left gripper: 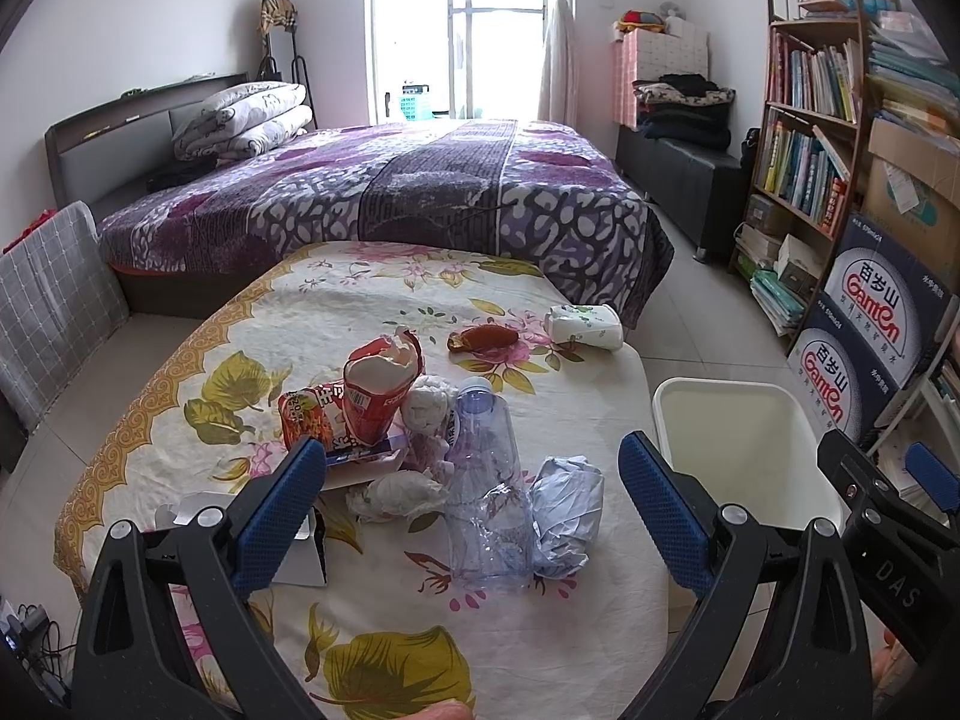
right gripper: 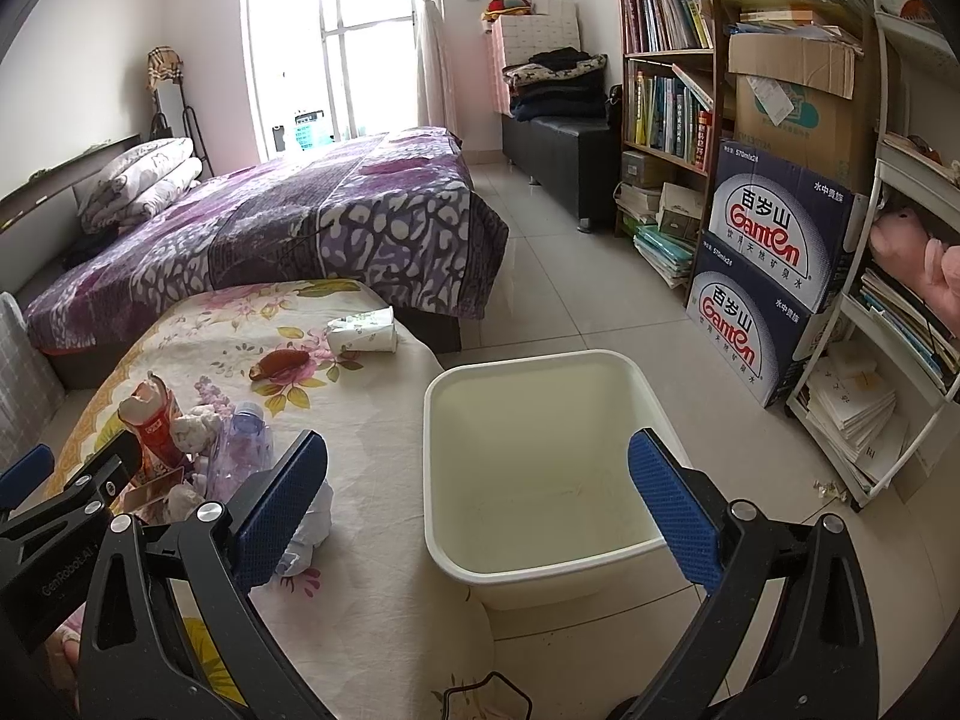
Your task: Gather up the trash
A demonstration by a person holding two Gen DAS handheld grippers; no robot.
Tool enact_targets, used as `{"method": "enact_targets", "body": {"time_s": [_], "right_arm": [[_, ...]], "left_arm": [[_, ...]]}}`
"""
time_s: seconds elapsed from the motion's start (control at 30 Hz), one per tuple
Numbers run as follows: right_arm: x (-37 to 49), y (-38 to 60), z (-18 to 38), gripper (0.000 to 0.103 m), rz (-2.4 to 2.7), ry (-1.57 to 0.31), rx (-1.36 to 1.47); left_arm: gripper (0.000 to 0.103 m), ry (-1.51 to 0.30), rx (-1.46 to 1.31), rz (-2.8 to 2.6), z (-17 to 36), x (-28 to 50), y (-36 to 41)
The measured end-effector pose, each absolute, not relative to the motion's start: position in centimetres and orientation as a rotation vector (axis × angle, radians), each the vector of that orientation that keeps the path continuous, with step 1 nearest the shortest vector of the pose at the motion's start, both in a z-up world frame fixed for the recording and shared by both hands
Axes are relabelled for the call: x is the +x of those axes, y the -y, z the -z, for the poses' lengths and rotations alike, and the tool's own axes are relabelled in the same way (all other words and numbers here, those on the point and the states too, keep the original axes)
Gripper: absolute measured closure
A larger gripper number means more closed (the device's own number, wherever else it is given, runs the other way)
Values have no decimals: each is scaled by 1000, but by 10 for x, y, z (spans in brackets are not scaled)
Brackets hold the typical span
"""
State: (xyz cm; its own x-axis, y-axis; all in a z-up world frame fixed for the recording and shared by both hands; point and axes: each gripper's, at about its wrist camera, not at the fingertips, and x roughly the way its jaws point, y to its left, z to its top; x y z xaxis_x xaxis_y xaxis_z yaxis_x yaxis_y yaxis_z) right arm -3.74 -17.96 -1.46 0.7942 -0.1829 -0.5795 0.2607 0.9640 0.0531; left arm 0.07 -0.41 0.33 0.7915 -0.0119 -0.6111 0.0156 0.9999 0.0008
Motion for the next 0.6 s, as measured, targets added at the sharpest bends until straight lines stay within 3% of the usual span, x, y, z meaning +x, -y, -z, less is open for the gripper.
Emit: {"method": "enact_targets", "body": {"time_s": [0.6], "right_arm": [[-19, 176, 5, 7, 164, -704, 241]], "left_arm": [[8, -713, 3, 31, -8, 19, -13]]}}
